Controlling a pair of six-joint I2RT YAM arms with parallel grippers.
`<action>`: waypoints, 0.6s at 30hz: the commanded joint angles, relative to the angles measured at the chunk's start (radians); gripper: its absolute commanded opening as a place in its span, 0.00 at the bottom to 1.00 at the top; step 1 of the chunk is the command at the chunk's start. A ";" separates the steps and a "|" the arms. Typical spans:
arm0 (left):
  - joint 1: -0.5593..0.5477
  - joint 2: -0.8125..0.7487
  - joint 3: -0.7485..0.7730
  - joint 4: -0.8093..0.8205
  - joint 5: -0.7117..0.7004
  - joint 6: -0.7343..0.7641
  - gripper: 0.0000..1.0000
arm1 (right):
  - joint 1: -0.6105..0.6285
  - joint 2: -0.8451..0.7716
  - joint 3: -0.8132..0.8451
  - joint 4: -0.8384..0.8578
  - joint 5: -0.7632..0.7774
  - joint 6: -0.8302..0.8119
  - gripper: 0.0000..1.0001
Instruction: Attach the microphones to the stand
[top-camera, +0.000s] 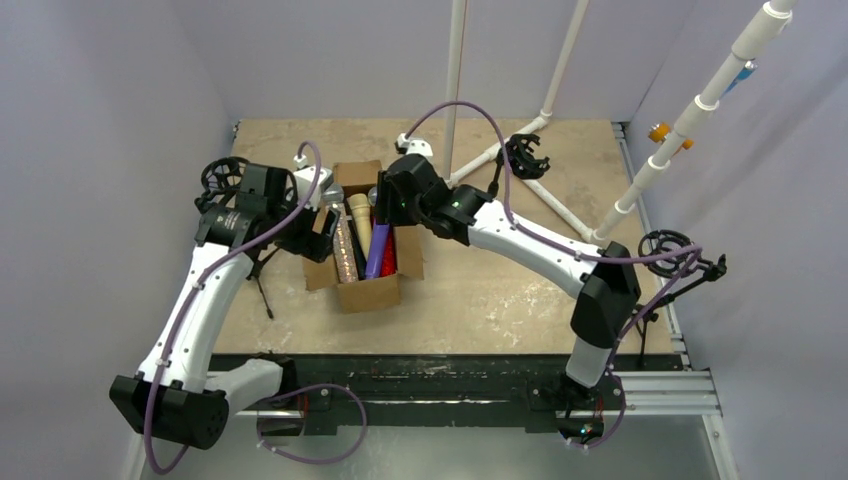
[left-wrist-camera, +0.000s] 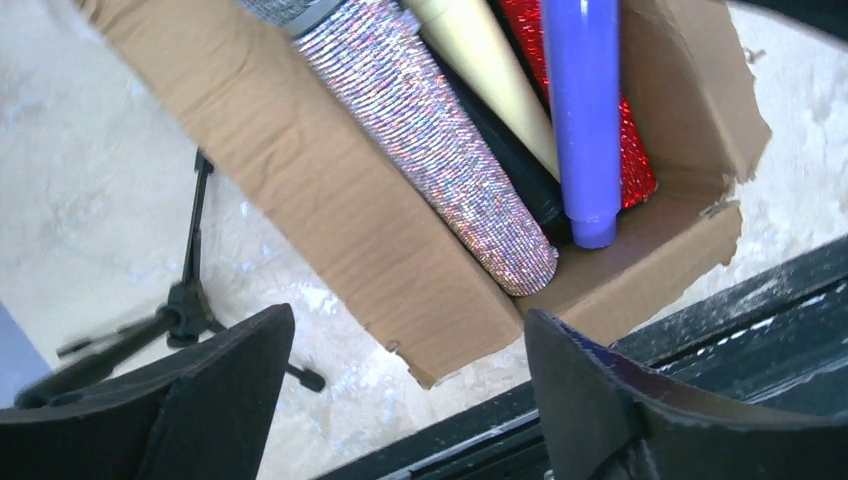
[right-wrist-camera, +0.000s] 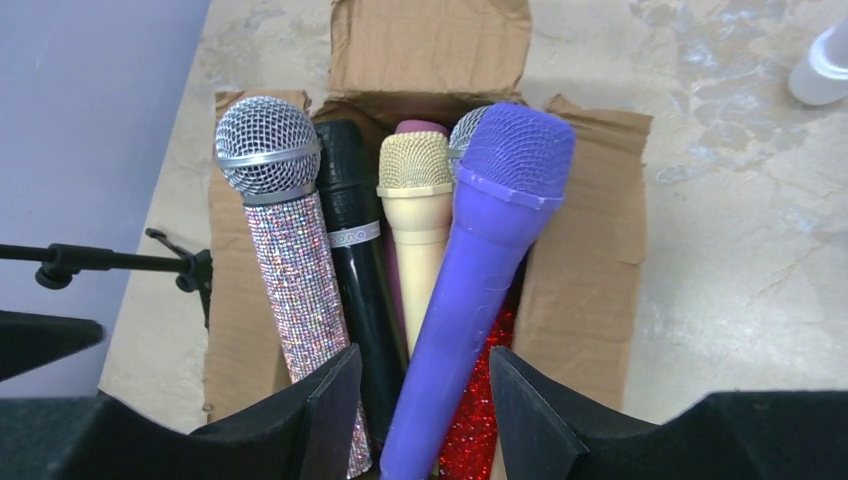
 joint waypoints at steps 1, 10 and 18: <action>0.020 -0.039 0.014 0.002 -0.132 -0.035 0.94 | 0.021 0.072 0.067 -0.051 -0.016 0.018 0.54; 0.139 0.008 -0.076 0.036 -0.029 -0.086 1.00 | 0.026 0.129 0.062 -0.059 0.020 0.047 0.55; 0.176 0.078 -0.126 0.087 0.073 -0.106 1.00 | 0.030 0.167 0.039 -0.030 0.037 0.068 0.55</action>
